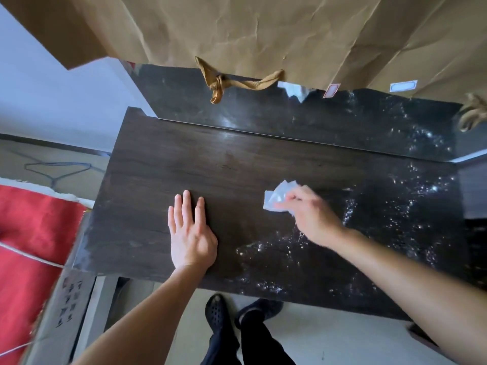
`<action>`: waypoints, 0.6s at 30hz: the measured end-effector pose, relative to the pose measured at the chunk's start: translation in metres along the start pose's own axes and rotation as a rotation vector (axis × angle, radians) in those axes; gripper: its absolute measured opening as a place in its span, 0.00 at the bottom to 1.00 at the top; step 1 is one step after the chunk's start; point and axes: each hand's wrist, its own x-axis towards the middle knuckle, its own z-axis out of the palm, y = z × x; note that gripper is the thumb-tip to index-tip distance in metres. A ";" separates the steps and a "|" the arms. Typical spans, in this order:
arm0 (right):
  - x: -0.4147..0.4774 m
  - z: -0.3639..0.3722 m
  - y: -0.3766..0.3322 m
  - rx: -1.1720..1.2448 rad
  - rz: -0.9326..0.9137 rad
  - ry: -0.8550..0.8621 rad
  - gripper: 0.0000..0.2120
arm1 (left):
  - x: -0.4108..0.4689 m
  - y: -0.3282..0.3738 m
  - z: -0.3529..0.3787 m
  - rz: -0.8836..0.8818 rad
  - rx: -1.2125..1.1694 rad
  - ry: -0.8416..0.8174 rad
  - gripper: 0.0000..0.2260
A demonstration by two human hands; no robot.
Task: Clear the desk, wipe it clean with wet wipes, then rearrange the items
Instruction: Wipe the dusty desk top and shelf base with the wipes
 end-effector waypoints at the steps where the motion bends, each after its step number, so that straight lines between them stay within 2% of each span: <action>1: 0.019 -0.011 0.021 -0.048 0.140 0.113 0.21 | 0.000 -0.001 0.000 0.005 -0.002 0.004 0.27; 3: 0.044 -0.028 0.051 -0.121 0.368 0.219 0.22 | 0.000 -0.001 0.002 0.009 -0.006 0.007 0.26; 5: 0.039 -0.015 0.047 -0.136 0.441 0.274 0.25 | 0.000 -0.002 0.003 0.013 -0.005 0.005 0.26; 7: 0.007 0.017 0.006 -0.088 0.315 0.278 0.26 | 0.001 -0.003 0.004 0.014 -0.004 0.014 0.26; 10: -0.060 0.052 -0.052 0.013 0.056 0.149 0.21 | 0.000 -0.004 0.004 0.019 -0.023 0.030 0.25; 12: -0.073 0.045 -0.046 0.009 0.027 0.072 0.19 | -0.001 -0.004 0.003 0.026 -0.034 0.034 0.25; 14: -0.057 0.028 -0.012 -0.091 0.168 0.180 0.22 | -0.001 -0.005 0.004 0.027 -0.048 0.042 0.25; 16: -0.036 0.010 0.017 -0.181 0.412 0.297 0.27 | -0.001 -0.006 0.004 0.029 -0.058 0.041 0.25; 18: -0.024 0.015 0.011 -0.163 0.574 0.386 0.28 | -0.001 -0.010 0.003 0.047 -0.061 0.028 0.25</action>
